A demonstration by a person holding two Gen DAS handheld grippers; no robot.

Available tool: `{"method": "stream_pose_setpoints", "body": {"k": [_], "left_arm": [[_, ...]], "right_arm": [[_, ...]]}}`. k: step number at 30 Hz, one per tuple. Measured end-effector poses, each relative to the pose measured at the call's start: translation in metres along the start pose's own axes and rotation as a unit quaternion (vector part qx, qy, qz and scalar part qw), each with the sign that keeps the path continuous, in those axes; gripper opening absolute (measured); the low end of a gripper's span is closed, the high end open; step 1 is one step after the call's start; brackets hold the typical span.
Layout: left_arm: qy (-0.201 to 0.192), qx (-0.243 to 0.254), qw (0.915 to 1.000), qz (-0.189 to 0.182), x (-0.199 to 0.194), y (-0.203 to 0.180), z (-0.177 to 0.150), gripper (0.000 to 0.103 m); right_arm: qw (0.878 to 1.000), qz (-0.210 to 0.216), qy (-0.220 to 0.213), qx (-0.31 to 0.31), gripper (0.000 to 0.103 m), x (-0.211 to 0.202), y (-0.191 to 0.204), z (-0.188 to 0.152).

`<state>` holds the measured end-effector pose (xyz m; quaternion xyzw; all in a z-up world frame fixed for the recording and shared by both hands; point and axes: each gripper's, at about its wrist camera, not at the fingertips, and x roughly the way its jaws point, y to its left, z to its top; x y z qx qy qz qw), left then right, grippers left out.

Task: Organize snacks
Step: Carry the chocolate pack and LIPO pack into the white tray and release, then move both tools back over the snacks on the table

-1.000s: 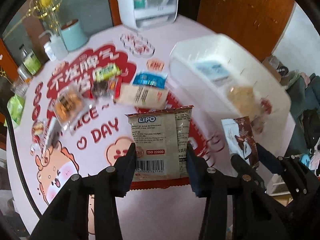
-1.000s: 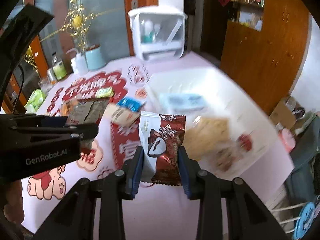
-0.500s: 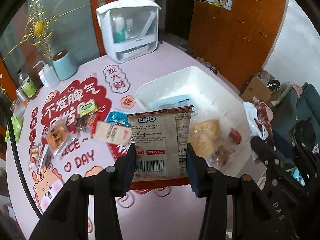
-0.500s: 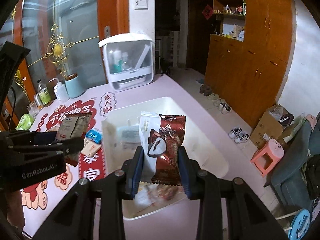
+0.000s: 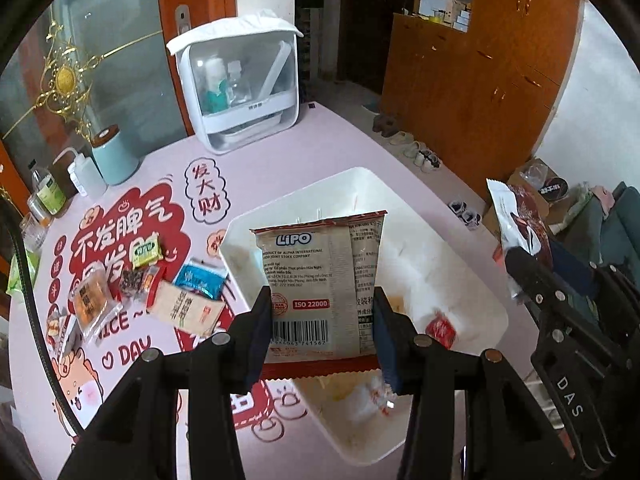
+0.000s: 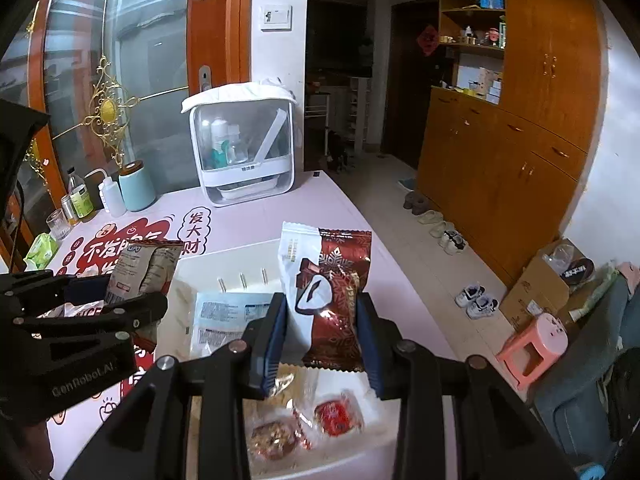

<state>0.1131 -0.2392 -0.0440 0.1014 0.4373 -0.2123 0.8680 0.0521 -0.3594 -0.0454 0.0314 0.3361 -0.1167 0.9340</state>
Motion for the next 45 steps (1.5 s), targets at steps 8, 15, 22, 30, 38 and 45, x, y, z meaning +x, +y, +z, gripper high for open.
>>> {"method": "stream_pose_setpoints", "body": {"k": [8, 15, 22, 30, 38, 45], "left_arm": [[-0.005, 0.000, 0.9992, 0.040, 0.019, -0.012, 0.018, 0.045], [-0.006, 0.010, 0.9964, 0.084, 0.028, -0.012, 0.018, 0.084], [0.003, -0.003, 0.9961, 0.088, 0.028, 0.003, 0.014, 0.085], [0.012, -0.015, 0.9957, 0.091, 0.028, 0.014, 0.005, 0.085], [0.015, -0.015, 0.9951, 0.096, 0.015, 0.029, -0.008, 0.085], [0.022, -0.037, 0.9932, 0.109, 0.003, 0.066, -0.022, 0.085]], "right_arm": [[0.999, 0.028, 0.038, -0.018, 0.037, 0.038, 0.000, 0.007], [0.997, 0.042, 0.057, -0.008, 0.054, 0.051, -0.003, 0.004], [0.997, 0.046, 0.061, -0.013, 0.054, 0.052, 0.000, 0.002], [0.996, 0.046, 0.076, -0.010, 0.054, 0.052, 0.004, -0.004], [0.995, 0.050, 0.087, -0.006, 0.054, 0.047, 0.020, -0.009], [0.994, 0.060, 0.093, -0.022, 0.054, 0.042, 0.058, -0.008]]}}
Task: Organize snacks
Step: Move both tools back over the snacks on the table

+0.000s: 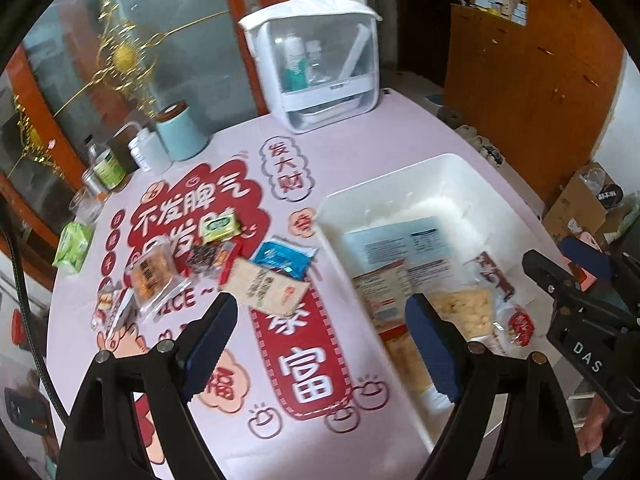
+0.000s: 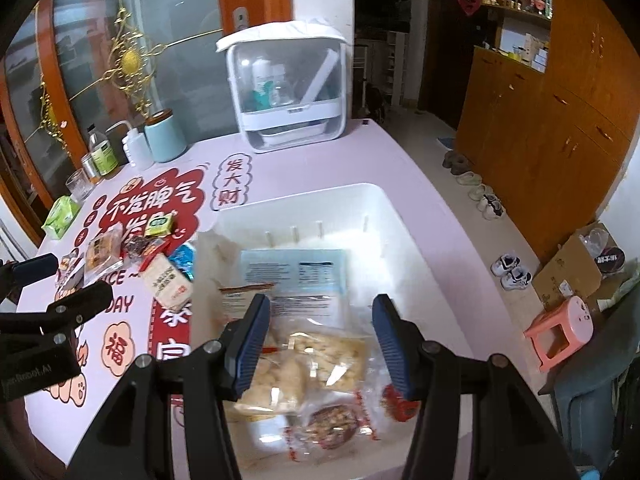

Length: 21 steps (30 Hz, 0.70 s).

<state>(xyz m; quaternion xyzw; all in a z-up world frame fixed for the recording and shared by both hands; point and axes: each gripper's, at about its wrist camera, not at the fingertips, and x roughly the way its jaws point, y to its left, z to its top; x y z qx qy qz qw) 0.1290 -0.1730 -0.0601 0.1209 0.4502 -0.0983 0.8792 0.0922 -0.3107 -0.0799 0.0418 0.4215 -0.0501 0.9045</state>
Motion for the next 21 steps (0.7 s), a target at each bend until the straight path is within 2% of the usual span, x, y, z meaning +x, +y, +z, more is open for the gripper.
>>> {"method": "stream_pose_setpoints", "body": {"k": [11, 21], "left_arm": [[0.005, -0.064, 0.9975, 0.028, -0.009, 0.105, -0.018, 0.085], [-0.009, -0.119, 0.9904, 0.069, -0.019, 0.222, -0.027, 0.085]], "right_arm": [[0.998, 0.024, 0.000, -0.054, 0.054, -0.001, 0.092, 0.020], [0.992, 0.057, -0.010, -0.116, 0.054, 0.005, 0.192, 0.060]]}}
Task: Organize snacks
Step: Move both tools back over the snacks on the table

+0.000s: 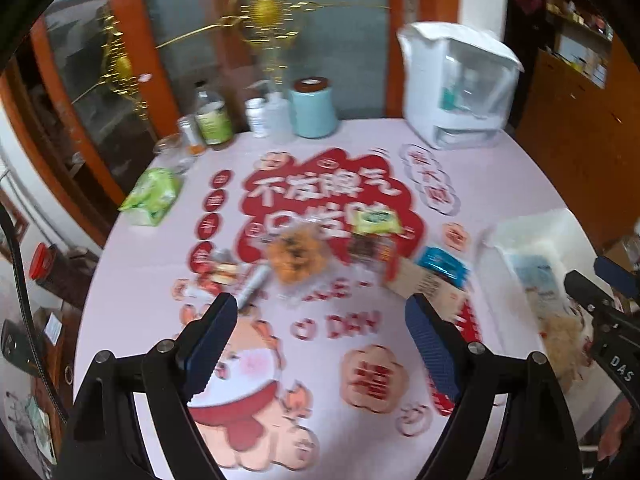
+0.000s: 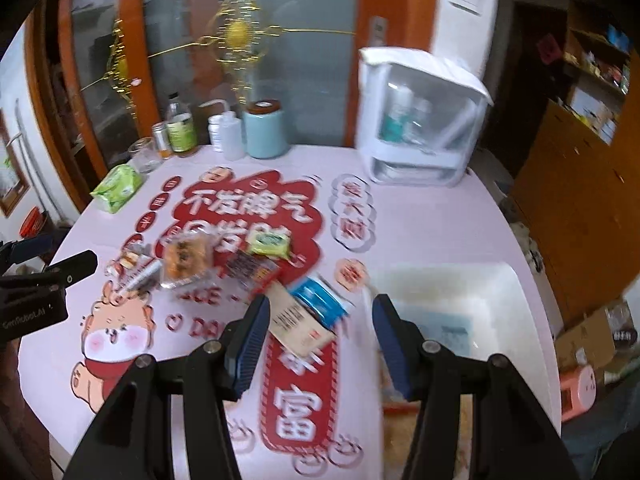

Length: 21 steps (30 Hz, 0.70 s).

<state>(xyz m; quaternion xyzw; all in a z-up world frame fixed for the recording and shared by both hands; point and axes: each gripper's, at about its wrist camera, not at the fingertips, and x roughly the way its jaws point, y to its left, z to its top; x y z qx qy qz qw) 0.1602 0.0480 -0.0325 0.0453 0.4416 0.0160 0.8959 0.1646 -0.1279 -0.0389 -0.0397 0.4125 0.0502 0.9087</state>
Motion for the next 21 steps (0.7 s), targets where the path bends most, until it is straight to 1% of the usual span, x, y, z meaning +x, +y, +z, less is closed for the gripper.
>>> {"method": "stream_pose_setpoints", "body": {"k": [4, 7, 12, 13, 16, 17, 19, 21], "left_arm": [[-0.005, -0.021, 0.9994, 0.026, 0.010, 0.052, 0.012, 0.085], [-0.007, -0.038, 0.9985, 0.040, 0.022, 0.089, 0.022, 0.085], [0.009, -0.087, 0.9951, 0.046, 0.054, 0.142, 0.038, 0.085], [0.015, -0.098, 0.9938, 0.049, 0.066, 0.154, 0.042, 0.085], [0.039, -0.118, 0.9908, 0.053, 0.097, 0.174, 0.045, 0.085], [0.049, -0.123, 0.9898, 0.054, 0.107, 0.176, 0.043, 0.085], [0.075, -0.133, 0.9872, 0.046, 0.131, 0.184, 0.042, 0.085], [0.100, -0.141, 0.9841, 0.039, 0.151, 0.185, 0.037, 0.085]], "right_arm": [[0.999, 0.027, -0.002, -0.023, 0.054, 0.020, 0.036, 0.029], [0.998, 0.051, 0.008, -0.033, 0.054, 0.046, 0.064, 0.049], [0.993, 0.099, 0.053, -0.035, 0.054, 0.105, 0.108, 0.072], [0.992, 0.105, 0.062, -0.035, 0.054, 0.117, 0.115, 0.074], [0.986, 0.133, 0.092, -0.035, 0.054, 0.152, 0.136, 0.076], [0.984, 0.141, 0.107, -0.034, 0.056, 0.165, 0.142, 0.076], [0.980, 0.148, 0.131, -0.028, 0.072, 0.187, 0.152, 0.075], [0.978, 0.152, 0.140, -0.029, 0.075, 0.204, 0.162, 0.074]]}}
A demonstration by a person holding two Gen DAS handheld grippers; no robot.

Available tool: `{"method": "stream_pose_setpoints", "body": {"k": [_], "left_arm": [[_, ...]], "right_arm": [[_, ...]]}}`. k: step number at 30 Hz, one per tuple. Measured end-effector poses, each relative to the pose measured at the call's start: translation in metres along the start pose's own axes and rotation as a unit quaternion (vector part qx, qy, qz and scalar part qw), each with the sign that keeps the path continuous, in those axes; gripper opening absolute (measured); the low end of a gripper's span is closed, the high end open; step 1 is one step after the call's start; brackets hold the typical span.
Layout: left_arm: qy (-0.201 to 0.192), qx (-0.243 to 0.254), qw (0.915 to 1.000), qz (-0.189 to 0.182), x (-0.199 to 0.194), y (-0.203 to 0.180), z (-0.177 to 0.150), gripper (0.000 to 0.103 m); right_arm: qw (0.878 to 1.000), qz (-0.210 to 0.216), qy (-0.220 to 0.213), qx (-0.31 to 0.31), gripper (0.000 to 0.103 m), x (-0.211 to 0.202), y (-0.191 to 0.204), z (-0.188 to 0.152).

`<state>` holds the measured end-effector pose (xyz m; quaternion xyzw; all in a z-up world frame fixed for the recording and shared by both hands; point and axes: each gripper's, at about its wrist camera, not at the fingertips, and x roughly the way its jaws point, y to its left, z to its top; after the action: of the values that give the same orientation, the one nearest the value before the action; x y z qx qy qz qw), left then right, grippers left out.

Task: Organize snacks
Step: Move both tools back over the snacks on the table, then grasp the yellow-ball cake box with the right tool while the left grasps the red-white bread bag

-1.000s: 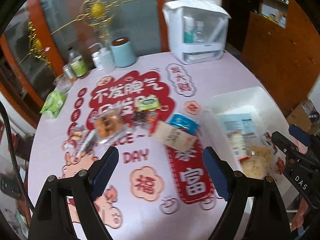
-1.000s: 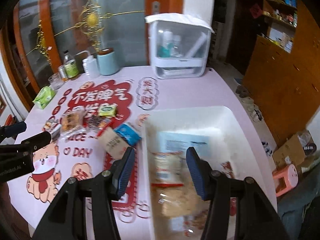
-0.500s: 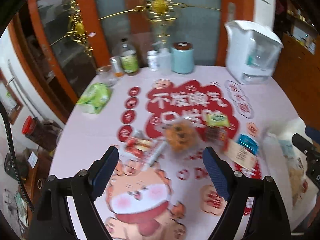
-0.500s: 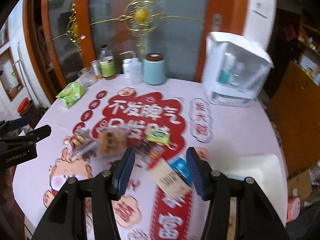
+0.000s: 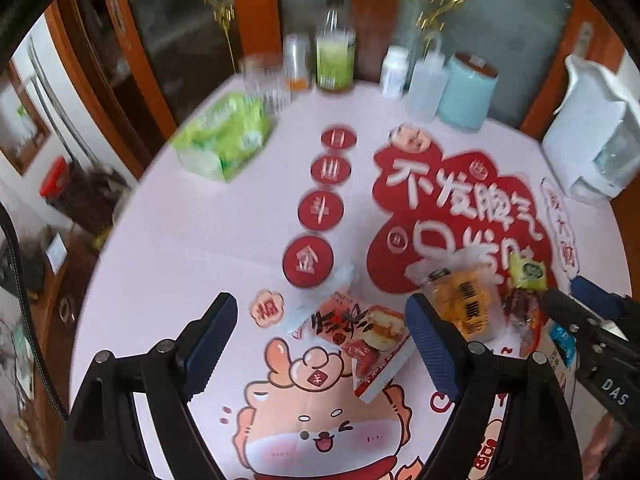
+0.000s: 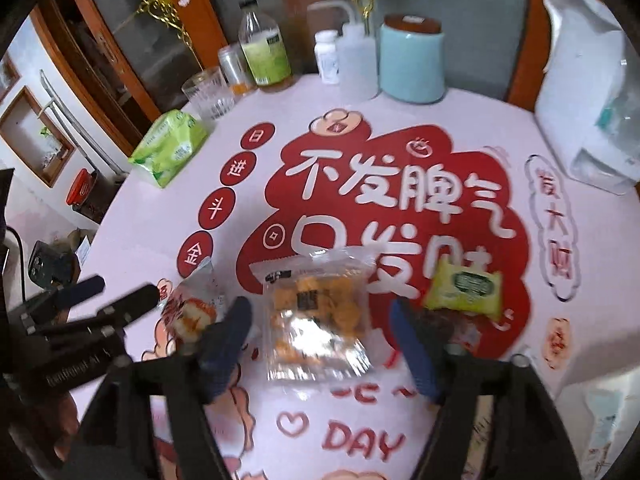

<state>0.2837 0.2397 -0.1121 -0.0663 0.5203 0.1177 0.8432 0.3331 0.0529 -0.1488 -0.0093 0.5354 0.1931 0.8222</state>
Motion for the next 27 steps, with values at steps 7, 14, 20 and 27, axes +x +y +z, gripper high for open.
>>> {"method": "stream_pose_setpoints", "body": {"k": [7, 14, 20, 27], "left_arm": [[0.071, -0.046, 0.9964, -0.009, 0.063, 0.001, -0.001, 0.085], [0.091, -0.069, 0.9935, -0.005, 0.087, 0.004, -0.009, 0.087], [0.086, -0.050, 0.9951, 0.002, 0.088, 0.002, -0.016, 0.092], [0.113, -0.048, 0.9920, -0.029, 0.090, 0.012, -0.028, 0.099]], "right_arm": [[0.999, -0.020, 0.034, -0.016, 0.078, 0.048, 0.007, 0.000], [0.999, -0.004, 0.053, -0.010, 0.081, 0.067, -0.003, -0.012], [0.996, 0.030, 0.085, -0.018, 0.081, 0.073, -0.002, -0.018], [0.994, 0.048, 0.098, -0.015, 0.074, 0.075, 0.001, -0.029]]}}
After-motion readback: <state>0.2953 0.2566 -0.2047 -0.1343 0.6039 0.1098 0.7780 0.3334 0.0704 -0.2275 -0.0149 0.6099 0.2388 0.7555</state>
